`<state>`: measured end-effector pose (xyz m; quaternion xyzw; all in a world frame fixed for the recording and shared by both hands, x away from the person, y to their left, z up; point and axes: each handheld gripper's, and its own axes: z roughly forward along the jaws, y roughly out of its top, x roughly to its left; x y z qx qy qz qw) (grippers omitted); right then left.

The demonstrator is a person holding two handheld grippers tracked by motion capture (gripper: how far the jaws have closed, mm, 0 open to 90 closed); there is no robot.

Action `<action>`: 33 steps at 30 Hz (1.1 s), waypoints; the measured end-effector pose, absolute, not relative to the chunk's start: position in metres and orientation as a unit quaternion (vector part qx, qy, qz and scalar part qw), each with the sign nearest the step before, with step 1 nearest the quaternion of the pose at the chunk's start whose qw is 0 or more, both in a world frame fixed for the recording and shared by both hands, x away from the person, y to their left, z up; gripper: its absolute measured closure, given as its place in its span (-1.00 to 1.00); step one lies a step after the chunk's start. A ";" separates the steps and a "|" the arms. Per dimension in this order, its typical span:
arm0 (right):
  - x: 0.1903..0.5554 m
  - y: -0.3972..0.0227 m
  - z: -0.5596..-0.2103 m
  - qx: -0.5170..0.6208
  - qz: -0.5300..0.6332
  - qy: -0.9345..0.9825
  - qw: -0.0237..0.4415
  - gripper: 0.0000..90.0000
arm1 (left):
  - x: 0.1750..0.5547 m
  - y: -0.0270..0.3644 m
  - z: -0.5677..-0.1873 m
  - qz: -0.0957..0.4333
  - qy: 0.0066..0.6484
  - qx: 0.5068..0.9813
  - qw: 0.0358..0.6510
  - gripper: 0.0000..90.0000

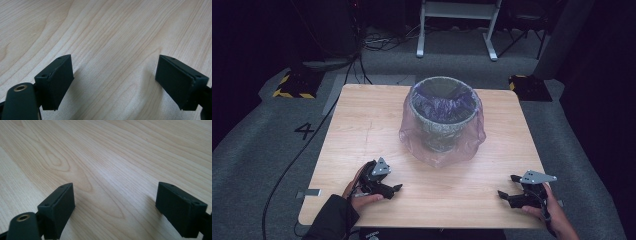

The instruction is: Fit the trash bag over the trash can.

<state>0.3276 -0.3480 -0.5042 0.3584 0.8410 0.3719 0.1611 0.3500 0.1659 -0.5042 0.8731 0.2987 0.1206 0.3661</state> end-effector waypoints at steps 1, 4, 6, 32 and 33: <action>0.327 -0.349 -0.504 0.359 0.372 0.841 0.161 -0.66 | 0.350 0.166 -0.504 0.121 0.299 0.873 0.366 -0.68; 0.327 -0.352 -0.504 0.362 0.371 0.839 0.163 -0.66 | 0.350 0.166 -0.504 0.121 0.299 0.873 0.366 -0.68; 0.327 -0.353 -0.504 0.364 0.371 0.839 0.163 -0.66 | 0.350 0.166 -0.504 0.120 0.299 0.873 0.366 -0.68; 0.328 -0.353 -0.504 0.365 0.369 0.839 0.163 -0.68 | 0.350 0.166 -0.504 0.120 0.297 0.874 0.366 -0.68; 0.328 -0.353 -0.504 0.365 0.369 0.839 0.163 -0.68 | 0.350 0.166 -0.504 0.120 0.297 0.874 0.366 -0.68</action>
